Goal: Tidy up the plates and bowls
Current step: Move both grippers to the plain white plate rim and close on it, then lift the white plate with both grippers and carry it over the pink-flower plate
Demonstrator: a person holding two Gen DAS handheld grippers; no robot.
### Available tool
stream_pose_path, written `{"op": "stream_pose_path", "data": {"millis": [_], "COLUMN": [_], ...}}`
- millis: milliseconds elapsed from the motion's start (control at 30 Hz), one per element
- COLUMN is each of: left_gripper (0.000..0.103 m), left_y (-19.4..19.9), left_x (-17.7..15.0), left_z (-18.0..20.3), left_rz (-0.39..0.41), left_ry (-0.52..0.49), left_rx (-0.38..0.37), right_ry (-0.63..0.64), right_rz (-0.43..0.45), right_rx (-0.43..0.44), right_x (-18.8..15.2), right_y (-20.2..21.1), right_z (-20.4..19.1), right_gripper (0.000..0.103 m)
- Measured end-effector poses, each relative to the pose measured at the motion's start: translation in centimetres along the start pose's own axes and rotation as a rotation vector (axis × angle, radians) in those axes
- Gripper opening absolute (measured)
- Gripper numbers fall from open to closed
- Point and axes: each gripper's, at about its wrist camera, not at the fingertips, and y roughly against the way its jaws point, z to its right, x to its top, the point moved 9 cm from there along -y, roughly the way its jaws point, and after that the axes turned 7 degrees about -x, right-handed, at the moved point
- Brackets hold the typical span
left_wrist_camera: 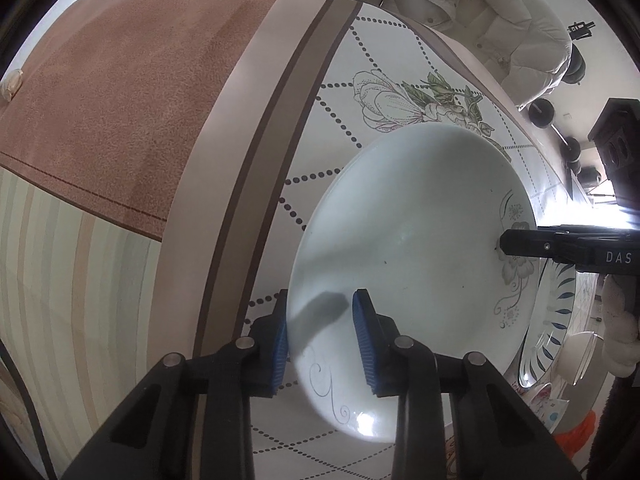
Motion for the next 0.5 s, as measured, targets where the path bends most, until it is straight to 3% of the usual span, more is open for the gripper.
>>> {"op": "stream_pose_path", "data": {"millis": [200,500], "left_gripper": [0.024,0.022], "left_y": [0.4,1.1], "left_x": [-0.4,-0.5], "left_z": [-0.5,-1.5], "left_rz": [0.017,0.010], "left_ry": [0.021,0.056], "left_rx": [-0.013,-0.021], "right_ry": [-0.032,-0.071], "right_rz": [0.014,0.017], "right_rx": [-0.021,-0.011], "right_x": [-0.4,-1.5], "right_y": [-0.1,0.7], "right_z": [0.6,2.5], "right_gripper": [0.023,0.020]}}
